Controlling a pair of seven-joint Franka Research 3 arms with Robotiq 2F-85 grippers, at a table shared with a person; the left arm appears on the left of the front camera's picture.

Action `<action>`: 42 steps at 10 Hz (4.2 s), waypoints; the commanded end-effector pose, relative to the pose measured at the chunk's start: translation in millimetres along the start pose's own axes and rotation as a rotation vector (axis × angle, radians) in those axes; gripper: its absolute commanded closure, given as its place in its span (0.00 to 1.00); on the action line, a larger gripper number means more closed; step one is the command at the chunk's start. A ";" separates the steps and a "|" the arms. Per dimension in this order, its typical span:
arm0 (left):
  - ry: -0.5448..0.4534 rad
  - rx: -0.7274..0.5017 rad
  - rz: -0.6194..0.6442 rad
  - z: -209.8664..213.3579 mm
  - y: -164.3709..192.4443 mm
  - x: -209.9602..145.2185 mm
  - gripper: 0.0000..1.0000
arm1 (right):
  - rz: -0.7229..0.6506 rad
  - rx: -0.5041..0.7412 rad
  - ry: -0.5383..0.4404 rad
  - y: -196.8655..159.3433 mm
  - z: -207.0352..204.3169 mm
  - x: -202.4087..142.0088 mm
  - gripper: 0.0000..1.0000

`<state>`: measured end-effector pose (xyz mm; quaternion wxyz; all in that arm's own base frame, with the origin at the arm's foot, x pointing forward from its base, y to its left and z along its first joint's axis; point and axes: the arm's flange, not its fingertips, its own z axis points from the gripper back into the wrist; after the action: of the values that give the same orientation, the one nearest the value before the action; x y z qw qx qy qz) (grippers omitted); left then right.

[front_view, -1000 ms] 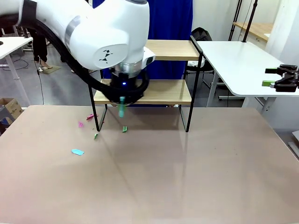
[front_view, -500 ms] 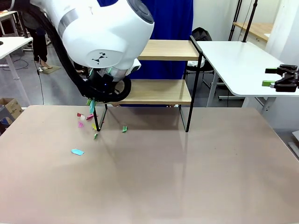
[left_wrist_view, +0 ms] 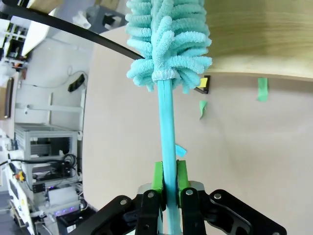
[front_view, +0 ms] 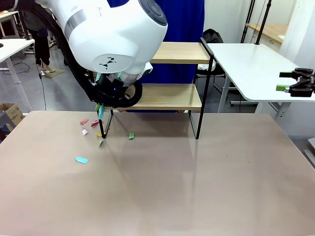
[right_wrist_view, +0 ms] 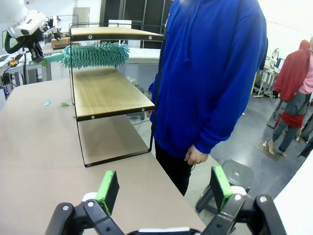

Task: Clean the shelf.
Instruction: Clean the specific section of the Shelf indicated by the human with the Duster, then hand the Duster back to the human.

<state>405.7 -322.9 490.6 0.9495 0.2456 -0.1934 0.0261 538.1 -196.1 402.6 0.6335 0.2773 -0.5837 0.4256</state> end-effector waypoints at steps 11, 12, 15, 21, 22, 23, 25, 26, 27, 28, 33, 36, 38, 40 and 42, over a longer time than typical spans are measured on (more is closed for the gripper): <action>-0.197 -0.601 -0.605 -6.8 143.5 -44.1 0.87 | 0.003 0.001 -0.001 1.2 -0.8 2.5 0.00; -0.190 -0.672 -0.644 -10.8 160.8 -46.1 0.87 | 0.003 0.001 -0.001 1.2 -0.8 2.5 0.00; -0.107 -0.786 -0.751 2.2 215.6 -46.3 0.87 | 0.003 0.001 -0.001 1.2 -0.8 2.5 0.00; -0.052 -0.527 -1.293 45.1 271.5 -36.4 0.87 | 0.003 0.001 -0.001 1.2 -0.8 2.5 0.00; 0.027 -0.500 -1.333 46.1 270.1 -37.9 0.87 | 0.003 0.001 -0.001 1.2 -0.8 2.5 0.00; 0.084 -0.445 -1.411 47.6 265.0 -37.8 0.87 | 0.003 0.001 -0.001 1.2 -0.8 2.5 0.00; 0.159 -0.421 -1.467 44.9 256.7 -39.5 0.87 | 0.003 0.001 -0.001 1.2 -0.8 2.5 0.00; 0.259 -0.451 -1.432 43.2 244.2 -37.2 0.87 | 0.003 0.001 -0.001 1.2 -0.8 2.5 0.00; 0.151 -0.449 -1.415 37.1 250.3 -44.8 0.87 | 0.003 0.001 -0.001 1.2 -0.8 2.5 0.00; 0.151 -0.449 -1.415 37.1 250.3 -44.8 0.87 | 0.003 0.001 -0.001 1.2 -0.8 2.5 0.00; 0.151 -0.449 -1.415 37.1 250.3 -44.8 0.87 | 0.003 0.001 -0.001 1.2 -0.8 2.5 0.00; 0.151 -0.449 -1.415 37.1 250.3 -44.8 0.87 | 0.003 0.001 -0.001 1.2 -0.8 2.5 0.00; 0.151 -0.449 -1.415 37.1 250.3 -44.8 0.87 | 0.003 0.001 -0.001 1.2 -0.8 2.5 0.00; 0.151 -0.449 -1.415 37.1 250.3 -44.8 0.87 | 0.003 0.001 -0.001 1.2 -0.8 2.5 0.00; 0.197 -0.358 -1.280 43.8 260.2 -46.6 0.87 | 0.012 0.085 -0.058 7.3 -6.0 20.6 0.00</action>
<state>316.3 -120.3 620.1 0.7903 0.1183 0.0835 -0.5953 537.2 -191.1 406.5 0.6228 0.2884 -0.5857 0.4312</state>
